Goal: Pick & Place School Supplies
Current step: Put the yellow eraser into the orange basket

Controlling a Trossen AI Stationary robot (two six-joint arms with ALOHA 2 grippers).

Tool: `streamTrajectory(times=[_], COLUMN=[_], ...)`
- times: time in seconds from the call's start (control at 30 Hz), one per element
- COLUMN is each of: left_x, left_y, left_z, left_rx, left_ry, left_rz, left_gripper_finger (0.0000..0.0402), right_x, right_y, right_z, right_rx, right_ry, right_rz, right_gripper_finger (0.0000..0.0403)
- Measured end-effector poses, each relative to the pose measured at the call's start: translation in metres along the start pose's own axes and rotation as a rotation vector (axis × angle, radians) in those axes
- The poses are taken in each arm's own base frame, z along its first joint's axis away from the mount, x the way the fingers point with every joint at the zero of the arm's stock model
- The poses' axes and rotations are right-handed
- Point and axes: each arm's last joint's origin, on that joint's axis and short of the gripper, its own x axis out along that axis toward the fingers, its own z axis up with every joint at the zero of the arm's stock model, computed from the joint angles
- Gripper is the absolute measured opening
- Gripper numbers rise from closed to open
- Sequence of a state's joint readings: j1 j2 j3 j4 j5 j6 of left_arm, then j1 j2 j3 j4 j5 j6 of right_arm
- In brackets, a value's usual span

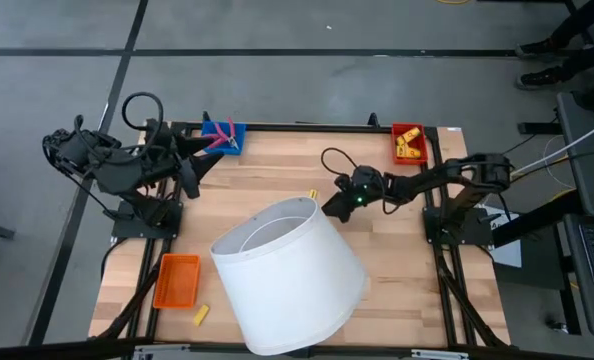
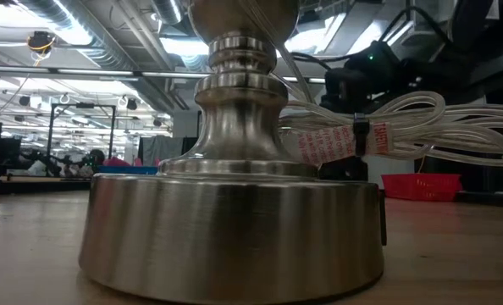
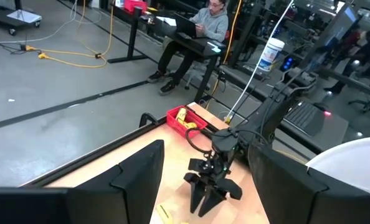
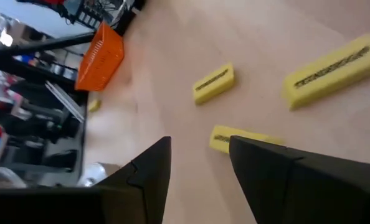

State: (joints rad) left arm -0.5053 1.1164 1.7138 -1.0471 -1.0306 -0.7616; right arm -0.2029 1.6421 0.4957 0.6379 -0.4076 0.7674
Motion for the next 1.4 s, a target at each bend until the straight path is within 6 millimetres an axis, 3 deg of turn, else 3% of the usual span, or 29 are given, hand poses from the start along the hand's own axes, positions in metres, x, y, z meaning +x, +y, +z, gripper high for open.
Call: streamTrajectory(times=[0.43,0.73,0.97,1.4], left_x=[0.0,0.0,-0.001,-0.003], left_y=[0.0,-0.002,-0.002,-0.003], left_z=[0.0,0.002,0.006,0.009], left_rx=[0.015,0.048,0.068,0.094], left_ry=[-0.002,-0.014,-0.03,-0.029], left_rz=[0.0,-0.012,-0.031,-0.069], left_gripper_finger=[0.0226,0.0225,0.0225,0.0223], right_x=[0.011,0.029,0.03,0.06], right_y=[0.016,0.05,0.048,0.044], right_z=[-0.02,-0.003,-0.004,-0.026], right_rx=[0.19,0.03,0.058,0.054], right_ry=[-0.011,0.027,0.037,0.062], right_rz=[-0.087,-0.343,-0.405,-0.503], right_gripper_finger=[0.0172,0.0171,0.0171,0.0171])
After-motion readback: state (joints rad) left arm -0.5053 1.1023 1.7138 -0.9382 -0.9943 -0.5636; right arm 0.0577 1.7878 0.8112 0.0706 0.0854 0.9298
